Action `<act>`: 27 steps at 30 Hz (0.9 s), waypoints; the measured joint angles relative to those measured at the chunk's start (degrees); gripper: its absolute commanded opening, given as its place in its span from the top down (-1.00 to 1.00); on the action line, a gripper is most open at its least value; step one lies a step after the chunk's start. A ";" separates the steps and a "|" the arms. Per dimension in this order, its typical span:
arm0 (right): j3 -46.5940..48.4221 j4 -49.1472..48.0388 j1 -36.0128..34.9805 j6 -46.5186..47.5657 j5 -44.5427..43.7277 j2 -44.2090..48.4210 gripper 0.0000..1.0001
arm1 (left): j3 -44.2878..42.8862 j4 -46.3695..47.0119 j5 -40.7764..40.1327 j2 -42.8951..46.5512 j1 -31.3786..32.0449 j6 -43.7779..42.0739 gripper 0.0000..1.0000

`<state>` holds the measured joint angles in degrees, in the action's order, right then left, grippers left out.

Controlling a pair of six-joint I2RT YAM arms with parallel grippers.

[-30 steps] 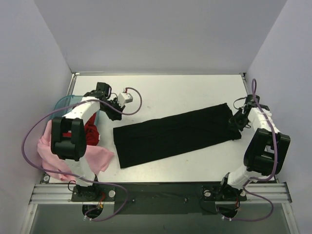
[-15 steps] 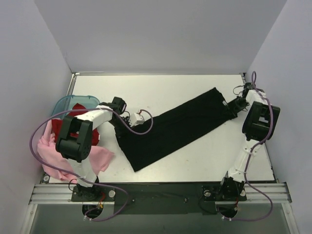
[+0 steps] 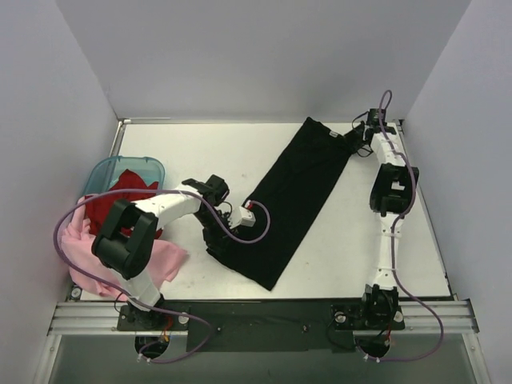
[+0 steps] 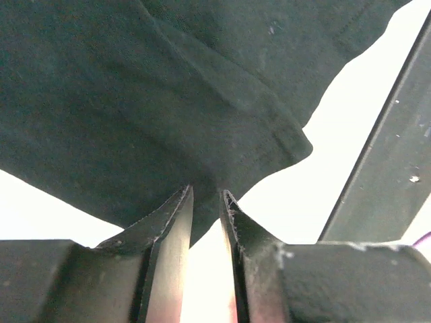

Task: Fold and stack the t-shirts
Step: Rotate the tshirt 90 degrees

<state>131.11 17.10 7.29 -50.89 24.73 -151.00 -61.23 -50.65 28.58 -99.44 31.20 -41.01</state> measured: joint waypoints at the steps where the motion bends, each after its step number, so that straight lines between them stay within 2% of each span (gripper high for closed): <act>1: -0.79 -0.50 0.04 0.57 -0.07 0.68 0.81 | -0.04 -0.79 0.13 0.42 -0.22 0.02 0.31; 2: -1.62 -0.81 0.24 1.53 -0.07 1.73 0.64 | -0.28 -1.88 0.24 0.81 -0.55 0.11 0.31; 4: -4.59 -1.81 0.72 3.65 -0.59 5.20 0.50 | -1.01 -3.17 0.57 1.55 -1.38 0.57 0.30; 7: -15.28 -3.50 1.36 6.54 -2.49 15.89 0.34 | -1.84 -1.97 0.50 2.86 -4.39 4.15 0.24; 11: -29.81 -4.39 2.12 7.52 -6.69 31.04 0.03 | -2.01 2.40 -0.98 3.82 -10.43 9.75 0.24; 12: -31.98 -4.46 2.40 7.37 -7.39 33.20 0.02 | -2.01 3.37 -1.60 3.82 -11.43 10.69 0.23; 15: -34.25 -4.37 3.45 6.49 -7.52 33.42 0.00 | -1.92 5.38 -2.91 3.87 -12.17 12.81 0.22; 18: -32.76 -3.96 4.22 5.92 -6.67 26.86 0.01 | -0.70 6.88 -3.50 4.26 -11.89 14.01 0.23; 20: -30.47 -3.37 4.48 5.57 -5.81 20.76 0.06 | 0.70 7.15 -3.78 4.81 -11.80 14.78 0.23; 21: -28.57 -3.23 4.90 4.09 -2.75 18.21 0.14 | 1.22 7.13 -3.80 5.09 -11.80 14.91 0.22; 22: -26.32 -3.39 5.07 3.93 -3.23 16.96 0.20 | 1.81 7.02 -3.87 5.44 -11.80 15.04 0.22; 26: -19.45 -3.82 5.22 1.20 -1.77 11.39 0.96 | 2.60 5.35 -3.78 7.06 -11.82 14.51 0.21; 27: -18.84 -4.28 5.22 0.96 -0.85 10.73 1.00 | 2.60 4.72 -3.56 7.65 -11.87 13.94 0.21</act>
<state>112.27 12.82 12.51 -49.93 23.88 -140.27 -58.63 -45.93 25.02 -91.79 19.33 -27.07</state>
